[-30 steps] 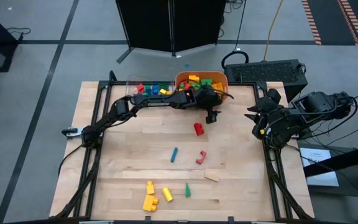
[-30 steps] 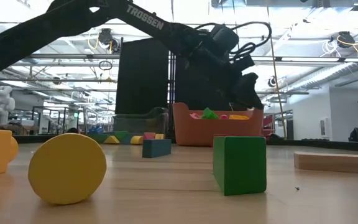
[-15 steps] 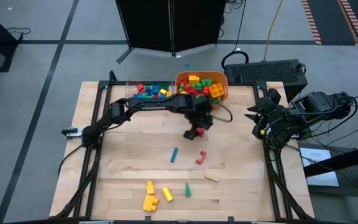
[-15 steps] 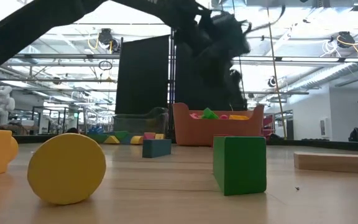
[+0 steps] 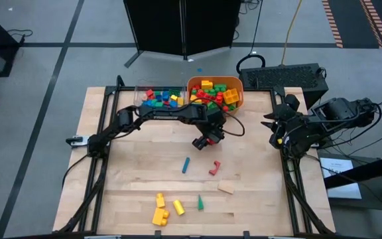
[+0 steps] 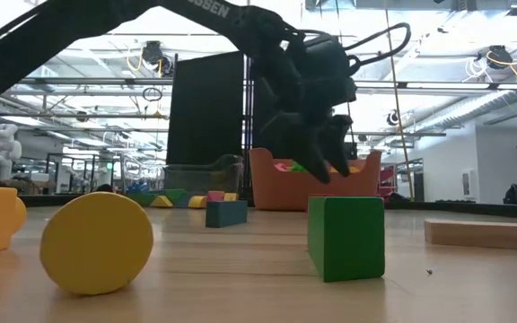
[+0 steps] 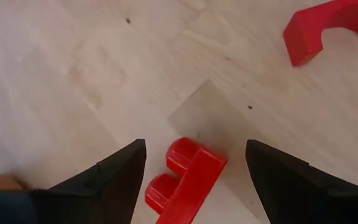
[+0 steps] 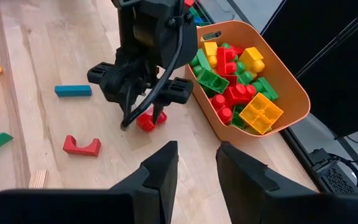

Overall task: Sort blocks by size
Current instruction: Put the big red game piece into the orange bin

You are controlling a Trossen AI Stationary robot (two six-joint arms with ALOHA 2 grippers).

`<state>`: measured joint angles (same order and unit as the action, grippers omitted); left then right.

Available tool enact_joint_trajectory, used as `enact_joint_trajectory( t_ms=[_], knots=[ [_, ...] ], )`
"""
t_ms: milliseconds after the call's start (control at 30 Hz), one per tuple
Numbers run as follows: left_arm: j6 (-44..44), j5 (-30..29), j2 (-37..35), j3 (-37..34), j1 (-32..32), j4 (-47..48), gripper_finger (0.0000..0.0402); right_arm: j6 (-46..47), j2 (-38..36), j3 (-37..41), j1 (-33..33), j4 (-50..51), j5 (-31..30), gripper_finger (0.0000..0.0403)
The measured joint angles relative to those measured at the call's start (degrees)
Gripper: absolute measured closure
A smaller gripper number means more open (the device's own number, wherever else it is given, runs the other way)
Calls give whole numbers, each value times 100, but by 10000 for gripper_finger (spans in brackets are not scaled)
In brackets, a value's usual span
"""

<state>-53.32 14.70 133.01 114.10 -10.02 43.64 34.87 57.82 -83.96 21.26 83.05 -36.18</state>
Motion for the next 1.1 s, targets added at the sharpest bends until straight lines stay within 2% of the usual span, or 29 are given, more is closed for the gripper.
enact_joint_trajectory(
  t_ms=[300, 733, 833, 1067, 1100],
  knots=[
    [-95, 13, 234, -11, -2, -94, 121, -61, -2, 0, 0, 2, 2, 298],
    [711, -64, 664, 11, -153, -16, 127, 42, -2, -2, 0, -11, 14, 298],
    [880, -66, 675, 37, -153, 49, 154, 44, -2, -2, 1, -11, 15, 298],
    [1226, -79, 684, 37, -149, 120, 272, 46, -2, -2, 0, -11, 17, 298],
    [1346, -77, 684, 37, -155, 117, 274, 46, -2, -2, 1, -11, 19, 298]
  ],
)
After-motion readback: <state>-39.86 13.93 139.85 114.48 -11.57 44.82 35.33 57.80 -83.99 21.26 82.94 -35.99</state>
